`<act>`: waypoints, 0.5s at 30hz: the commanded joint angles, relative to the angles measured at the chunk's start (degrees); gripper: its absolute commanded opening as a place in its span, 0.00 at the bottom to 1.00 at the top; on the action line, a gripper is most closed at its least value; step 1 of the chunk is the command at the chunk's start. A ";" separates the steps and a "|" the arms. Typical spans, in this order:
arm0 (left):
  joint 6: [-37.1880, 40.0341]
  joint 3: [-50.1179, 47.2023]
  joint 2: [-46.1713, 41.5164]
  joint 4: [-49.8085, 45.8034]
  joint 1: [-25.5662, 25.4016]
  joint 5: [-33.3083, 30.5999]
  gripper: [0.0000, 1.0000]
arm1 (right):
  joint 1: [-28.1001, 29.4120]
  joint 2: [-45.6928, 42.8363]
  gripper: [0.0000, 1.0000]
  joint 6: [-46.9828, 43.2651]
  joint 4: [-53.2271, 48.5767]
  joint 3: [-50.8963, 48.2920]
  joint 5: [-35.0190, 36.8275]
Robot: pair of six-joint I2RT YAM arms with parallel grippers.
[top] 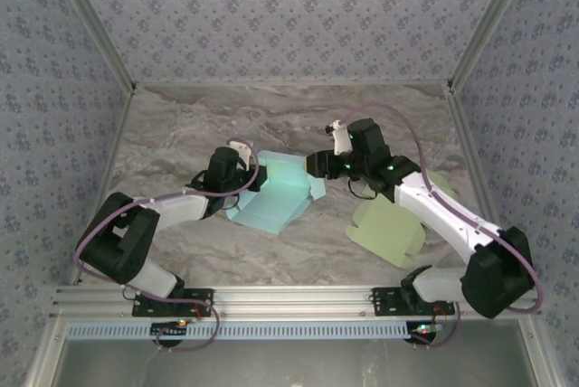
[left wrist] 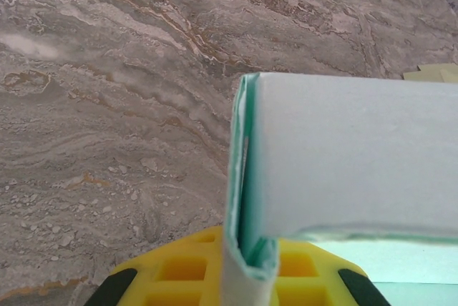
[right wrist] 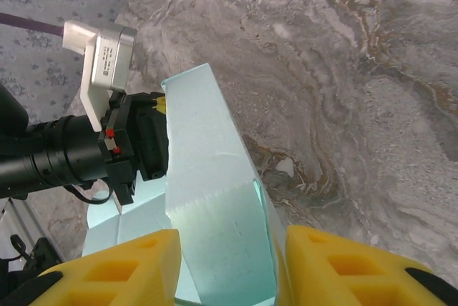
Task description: Fold the paper box
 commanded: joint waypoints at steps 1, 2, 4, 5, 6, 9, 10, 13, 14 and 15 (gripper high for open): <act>-4.42 1.16 0.10 4.33 0.34 -1.53 0.00 | -1.17 -2.96 0.44 2.71 0.01 -2.56 1.81; -4.68 1.53 0.30 4.28 0.38 -1.17 0.00 | -1.17 -3.45 0.44 2.47 0.20 -2.94 1.11; -4.80 2.10 0.60 4.16 0.32 -0.62 0.00 | -0.97 -3.93 0.45 2.26 1.37 -3.84 -1.06; -4.90 2.20 0.76 4.32 0.25 -0.49 0.00 | -0.76 -4.03 0.46 2.27 2.05 -4.34 -2.47; -4.91 2.16 0.96 4.63 0.20 -0.47 0.00 | -0.66 -4.06 0.48 2.17 2.62 -4.73 -3.40; -4.95 2.46 1.48 4.98 0.21 -0.17 0.00 | -0.47 -4.48 0.50 2.35 4.14 -5.67 -5.64; -4.92 2.51 1.49 4.82 0.24 0.12 0.00 | -0.53 -4.56 0.50 2.65 5.08 -6.06 -6.51; -4.65 2.48 1.11 4.41 0.16 0.24 0.00 | -0.46 -4.70 0.52 3.35 7.93 -6.83 -10.03; -4.56 2.37 0.99 4.33 0.16 0.09 0.00 | -0.43 -4.70 0.53 3.54 8.44 -6.97 -11.02; -4.56 2.27 1.02 4.33 0.12 0.02 0.00 | -0.42 -4.66 0.54 3.69 8.91 -6.96 -11.88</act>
